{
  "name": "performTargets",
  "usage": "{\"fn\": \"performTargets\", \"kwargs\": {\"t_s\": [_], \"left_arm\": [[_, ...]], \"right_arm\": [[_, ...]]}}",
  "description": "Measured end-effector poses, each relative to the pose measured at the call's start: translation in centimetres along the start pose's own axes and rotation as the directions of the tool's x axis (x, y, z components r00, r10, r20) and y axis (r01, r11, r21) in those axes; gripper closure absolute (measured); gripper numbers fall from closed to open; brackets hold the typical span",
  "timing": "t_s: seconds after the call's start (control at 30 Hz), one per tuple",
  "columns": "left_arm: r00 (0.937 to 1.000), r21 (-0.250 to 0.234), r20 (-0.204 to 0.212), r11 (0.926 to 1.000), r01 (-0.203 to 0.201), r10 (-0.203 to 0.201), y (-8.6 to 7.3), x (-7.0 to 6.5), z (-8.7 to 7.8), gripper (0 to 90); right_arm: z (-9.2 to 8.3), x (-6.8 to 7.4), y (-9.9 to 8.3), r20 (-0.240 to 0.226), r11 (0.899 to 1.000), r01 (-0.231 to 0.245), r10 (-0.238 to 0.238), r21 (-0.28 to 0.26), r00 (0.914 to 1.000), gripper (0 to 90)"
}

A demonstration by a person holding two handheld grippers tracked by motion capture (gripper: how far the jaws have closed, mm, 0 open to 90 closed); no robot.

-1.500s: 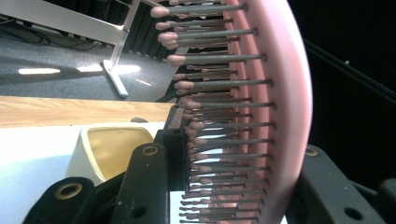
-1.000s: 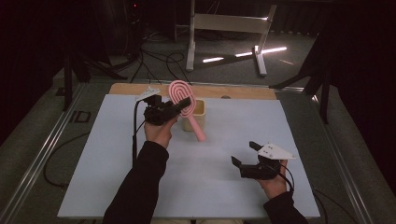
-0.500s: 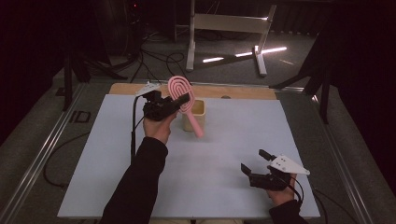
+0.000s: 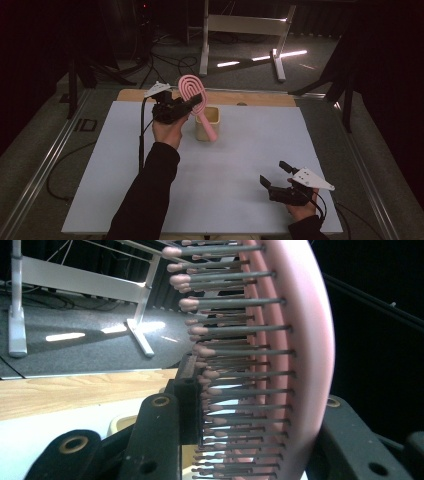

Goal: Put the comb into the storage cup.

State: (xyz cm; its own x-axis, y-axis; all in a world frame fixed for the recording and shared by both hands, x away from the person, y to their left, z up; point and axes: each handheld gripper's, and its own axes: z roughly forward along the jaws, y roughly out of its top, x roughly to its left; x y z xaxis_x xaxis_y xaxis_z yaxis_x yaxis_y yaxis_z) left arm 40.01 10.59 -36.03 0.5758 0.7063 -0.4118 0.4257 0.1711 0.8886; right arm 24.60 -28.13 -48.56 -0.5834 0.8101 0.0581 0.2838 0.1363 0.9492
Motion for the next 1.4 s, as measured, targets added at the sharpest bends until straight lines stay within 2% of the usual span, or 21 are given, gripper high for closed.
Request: {"fn": "performTargets", "kwargs": {"t_s": [0.83, 1.1, 1.4], "left_arm": [[0.9996, -0.017, -0.001, 0.9994, -0.03, 0.03, 2.3, 0.5, 0.0, 64.8], [0.9988, -0.007, -0.026, 0.9991, -0.043, 0.043, 2.8, 0.7, 0.3, 64.8], [0.9981, -0.006, -0.048, 0.9993, -0.038, 0.038, 3.1, 1.2, 0.7, 64.9]], "right_arm": [[0.3, 0.0, -0.3, 0.001, 1.0, 0.005, -0.005, 0.014, 1.0, 10.3], [0.4, 0.0, -0.5, 0.003, 1.0, 0.004, -0.004, 0.021, 1.0, 10.5], [0.4, 0.1, -0.5, 0.002, 1.0, 0.009, -0.009, 0.021, 1.0, 10.5]]}}
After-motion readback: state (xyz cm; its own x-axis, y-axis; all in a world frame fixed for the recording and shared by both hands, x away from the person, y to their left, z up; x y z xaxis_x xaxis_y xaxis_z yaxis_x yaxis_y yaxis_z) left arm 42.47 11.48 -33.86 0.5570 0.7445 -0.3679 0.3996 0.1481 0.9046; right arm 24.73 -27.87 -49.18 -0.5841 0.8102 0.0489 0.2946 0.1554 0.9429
